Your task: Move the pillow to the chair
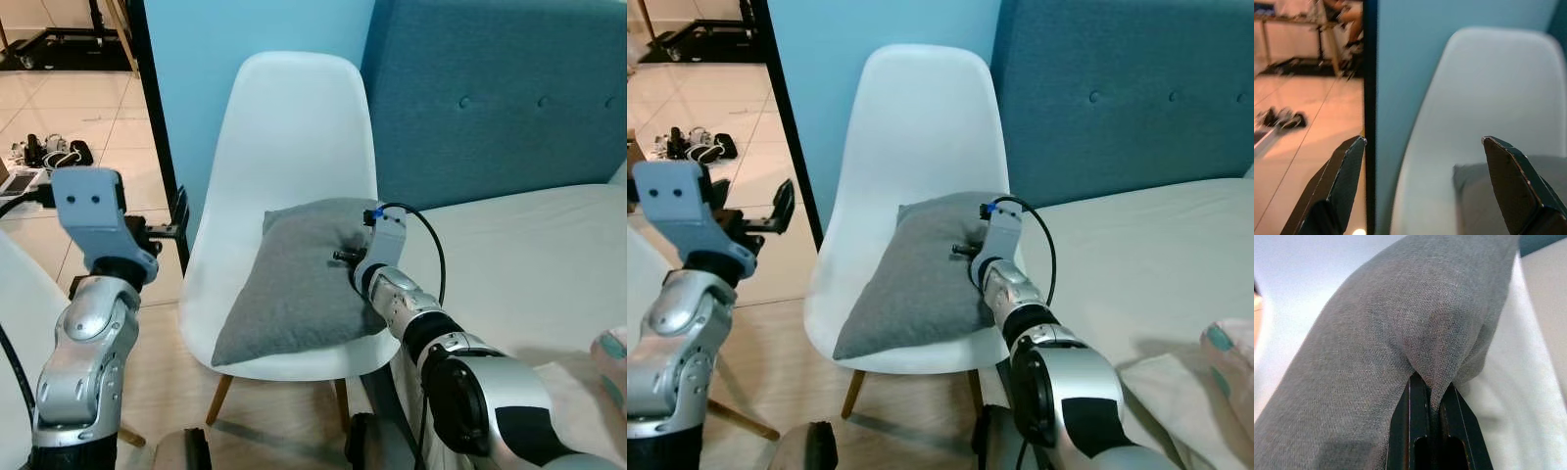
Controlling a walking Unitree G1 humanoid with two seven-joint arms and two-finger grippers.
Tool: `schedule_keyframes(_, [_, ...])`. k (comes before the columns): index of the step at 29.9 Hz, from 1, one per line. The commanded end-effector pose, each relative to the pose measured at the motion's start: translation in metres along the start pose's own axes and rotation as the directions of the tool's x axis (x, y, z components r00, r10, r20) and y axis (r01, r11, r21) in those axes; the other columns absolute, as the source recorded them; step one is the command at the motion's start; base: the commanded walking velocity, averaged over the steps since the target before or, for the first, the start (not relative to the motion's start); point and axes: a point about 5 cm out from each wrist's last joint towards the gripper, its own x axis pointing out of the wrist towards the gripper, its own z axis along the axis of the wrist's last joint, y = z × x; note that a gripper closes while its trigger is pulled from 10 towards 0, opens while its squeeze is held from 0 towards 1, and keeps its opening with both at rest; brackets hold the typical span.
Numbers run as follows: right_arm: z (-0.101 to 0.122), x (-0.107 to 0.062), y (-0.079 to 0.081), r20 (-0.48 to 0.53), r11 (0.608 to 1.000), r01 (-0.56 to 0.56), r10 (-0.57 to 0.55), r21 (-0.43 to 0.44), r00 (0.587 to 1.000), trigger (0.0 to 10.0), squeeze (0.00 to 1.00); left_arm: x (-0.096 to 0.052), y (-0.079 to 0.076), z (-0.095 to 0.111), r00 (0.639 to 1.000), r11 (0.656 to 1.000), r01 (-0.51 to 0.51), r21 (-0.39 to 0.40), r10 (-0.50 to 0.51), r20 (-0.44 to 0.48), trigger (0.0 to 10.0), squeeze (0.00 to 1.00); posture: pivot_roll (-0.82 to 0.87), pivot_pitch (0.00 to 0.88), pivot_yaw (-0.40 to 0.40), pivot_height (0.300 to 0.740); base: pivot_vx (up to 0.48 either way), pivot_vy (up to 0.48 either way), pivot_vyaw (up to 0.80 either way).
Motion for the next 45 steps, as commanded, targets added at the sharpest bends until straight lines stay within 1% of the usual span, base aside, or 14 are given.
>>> schedule_keyframes(1, [0.011, 0.0, -0.006, 0.058, 0.999, 0.031, -0.03, -0.025, 0.998, 10.0, 0.0, -0.002, 0.001, -0.003, 1.0, 1.0, -0.009, -0.007, 0.009, -0.023, 10.0, 0.0, 0.1, 0.1, -0.118, 0.526, 0.0, 0.0, 0.0])
schedule_keyframes(9, [-0.01, -0.007, -0.052, -0.012, 0.95, 0.225, -0.233, -0.215, 0.972, 10.0, 0.0, -0.006, 0.001, -0.001, 0.999, 1.0, -0.02, -0.007, 0.019, -0.044, 10.0, 0.0, 0.08, 0.132, -0.12, 0.526, 0.0, 0.0, 0.0])
schedule_keyframes(13, [-0.016, -0.008, -0.054, -0.037, 0.946, 0.22, -0.235, -0.237, 0.971, 10.0, 0.0, -0.006, 0.001, 0.0, 0.999, 1.0, -0.022, -0.006, 0.021, -0.041, 10.0, 0.0, 0.08, 0.136, -0.118, 0.526, 0.0, 0.0, 0.0])
schedule_keyframes(16, [-0.018, -0.007, -0.05, -0.042, 0.973, 0.174, -0.182, -0.15, 0.982, 10.0, 0.0, -0.006, 0.001, 0.0, 0.999, 1.0, -0.022, -0.005, 0.022, -0.04, 10.0, 0.0, 0.08, 0.126, -0.115, 0.526, 0.0, 0.0, 0.0])
schedule_keyframes(18, [-0.018, -0.007, -0.047, -0.046, 0.984, 0.147, -0.152, -0.098, 0.987, 10.0, 0.11, -0.006, 0.001, 0.0, 0.999, 1.0, -0.021, -0.004, 0.021, -0.041, 10.0, 0.0, 0.08, 0.12, -0.114, 0.526, 0.0, 0.0, 0.0])
schedule_keyframes(19, [-0.019, -0.006, -0.044, -0.049, 0.991, 0.121, -0.124, -0.056, 0.991, 10.0, 0.45, -0.006, 0.001, 0.0, 0.999, 1.0, -0.021, -0.004, 0.021, -0.041, 10.0, 0.0, 0.08, 0.12, -0.114, 0.526, 0.0, 0.0, 0.0])
schedule_keyframes(21, [-0.019, -0.006, -0.044, -0.049, 0.991, 0.121, -0.124, -0.056, 0.991, 10.0, 0.45, -0.006, 0.001, 0.0, 0.999, 1.0, -0.021, -0.004, 0.021, -0.041, 10.0, 0.0, 0.08, 0.12, -0.114, 0.526, 0.0, 0.0, 0.0])
schedule_keyframes(22, [-0.019, -0.004, -0.029, -0.05, 0.998, 0.022, -0.019, 0.06, 0.999, 10.0, 0.9, -0.005, 0.001, 0.001, 0.999, 1.0, -0.023, 0.009, 0.023, -0.036, 10.0, 0.0, 0.08, 0.096, -0.115, 0.526, 0.0, 0.0, 0.0])
schedule_keyframes(27, [-0.015, -0.003, -0.017, -0.039, 0.993, -0.059, 0.063, 0.099, 0.997, 10.0, 1.0, -0.002, 0.001, -0.001, 0.999, 0.999, -0.029, 0.02, 0.03, -0.035, 10.0, 0.0, 0.07, 0.066, -0.115, 0.526, 0.0, 0.0, 0.0])
schedule_keyframes(33, [-0.001, -0.004, -0.035, -0.019, 0.999, -0.041, 0.041, 0.015, 0.999, 10.0, 1.0, 0.003, 0.001, -0.009, 0.998, 0.999, -0.044, 0.029, 0.046, -0.052, 10.0, 0.0, 0.04, 0.032, -0.112, 0.526, 0.0, 0.0, 0.0])
schedule_keyframes(37, [0.026, -0.011, -0.068, 0.05, 0.991, -0.016, 0.023, -0.133, 0.998, 10.0, 1.0, 0.003, 0.008, -0.025, 0.989, 0.993, -0.097, 0.059, 0.103, -0.105, 10.0, 0.0, 0.01, 0.0, -0.112, 0.526, 0.0, 0.0, 0.0])
schedule_keyframes(43, [0.036, -0.015, -0.079, 0.084, 0.985, -0.036, 0.051, -0.17, 0.995, 10.0, 1.0, 0.0, 0.02, -0.043, 0.968, 0.983, -0.163, 0.086, 0.176, -0.181, 10.0, 0.0, 0.01, 0.0, -0.117, 0.526, 0.0, 0.0, 0.0])
schedule_keyframes(44, [0.037, -0.016, -0.079, 0.096, 0.99, -0.082, 0.093, -0.112, 0.991, 10.0, 1.0, -0.001, 0.023, -0.046, 0.964, 0.981, -0.173, 0.091, 0.188, -0.187, 10.0, 0.0, 0.0, 0.0, -0.117, 0.526, 0.0, 0.0, 0.0])
schedule_keyframes(45, [0.038, -0.017, -0.074, 0.129, 0.985, -0.168, 0.17, -0.03, 0.977, 10.0, 0.0, -0.003, 0.027, -0.049, 0.959, 0.978, -0.186, 0.1, 0.203, -0.198, 10.0, 0.0, 0.01, 0.0, -0.119, 0.526, 0.0, 0.0, 0.0])
